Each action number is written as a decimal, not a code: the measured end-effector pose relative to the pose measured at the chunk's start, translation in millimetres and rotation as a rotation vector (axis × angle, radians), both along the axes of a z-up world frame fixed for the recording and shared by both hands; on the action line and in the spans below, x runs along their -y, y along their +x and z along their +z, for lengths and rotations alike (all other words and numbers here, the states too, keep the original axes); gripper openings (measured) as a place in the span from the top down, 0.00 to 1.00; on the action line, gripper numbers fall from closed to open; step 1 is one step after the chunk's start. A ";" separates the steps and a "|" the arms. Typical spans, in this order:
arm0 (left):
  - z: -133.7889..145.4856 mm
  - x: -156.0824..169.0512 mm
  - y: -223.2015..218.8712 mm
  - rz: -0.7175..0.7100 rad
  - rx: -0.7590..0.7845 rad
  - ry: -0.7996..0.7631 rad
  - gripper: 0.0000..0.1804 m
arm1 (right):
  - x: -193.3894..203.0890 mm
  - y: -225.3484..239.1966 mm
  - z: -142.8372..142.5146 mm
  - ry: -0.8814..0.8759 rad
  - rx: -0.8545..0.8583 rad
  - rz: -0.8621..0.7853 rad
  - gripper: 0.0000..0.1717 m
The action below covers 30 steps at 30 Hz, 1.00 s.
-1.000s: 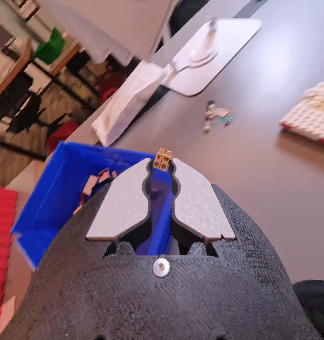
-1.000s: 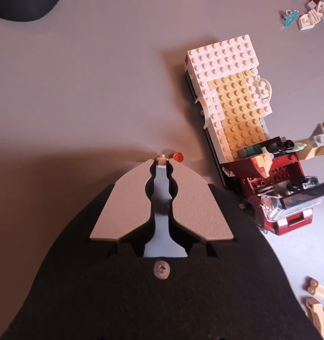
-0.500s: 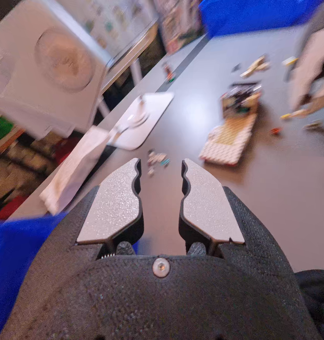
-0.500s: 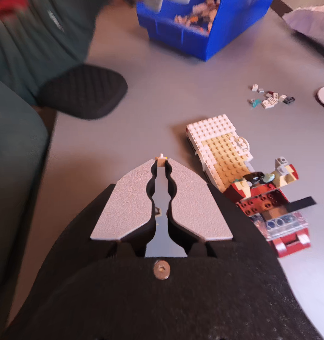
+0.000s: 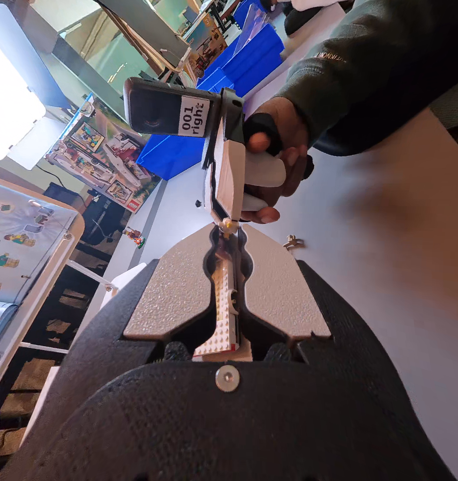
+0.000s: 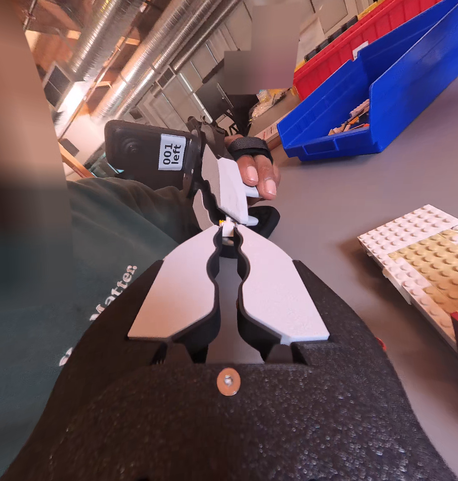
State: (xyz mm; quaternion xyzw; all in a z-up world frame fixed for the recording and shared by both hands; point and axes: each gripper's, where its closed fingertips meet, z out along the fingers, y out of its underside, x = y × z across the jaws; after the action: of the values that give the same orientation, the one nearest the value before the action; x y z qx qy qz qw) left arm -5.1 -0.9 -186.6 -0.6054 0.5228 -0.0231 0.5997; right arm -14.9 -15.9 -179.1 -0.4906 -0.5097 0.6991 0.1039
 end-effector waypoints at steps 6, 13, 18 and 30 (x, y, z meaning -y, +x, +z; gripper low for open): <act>10.4 -10.6 -34.2 0.130 -0.035 0.024 0.95 | -16.6 6.1 -13.1 0.160 0.077 -0.028 0.90; 29.4 -24.3 -224.2 0.842 -0.091 -0.005 0.95 | -45.1 52.2 -104.5 0.884 0.432 0.072 0.84; -1.4 -5.3 -311.1 1.136 -0.074 -0.162 0.94 | -36.5 54.0 -123.0 0.971 0.487 0.137 0.85; -9.4 2.8 -329.4 1.168 -0.037 -0.193 0.95 | -34.8 50.7 -127.7 0.967 0.494 0.142 0.86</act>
State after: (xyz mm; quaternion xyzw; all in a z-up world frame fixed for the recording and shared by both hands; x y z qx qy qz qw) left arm -334.5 -3.7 -196.0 -0.8450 0.1092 0.2740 0.4461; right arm 35.9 18.9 -306.8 -0.5009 -0.8141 0.2541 0.1473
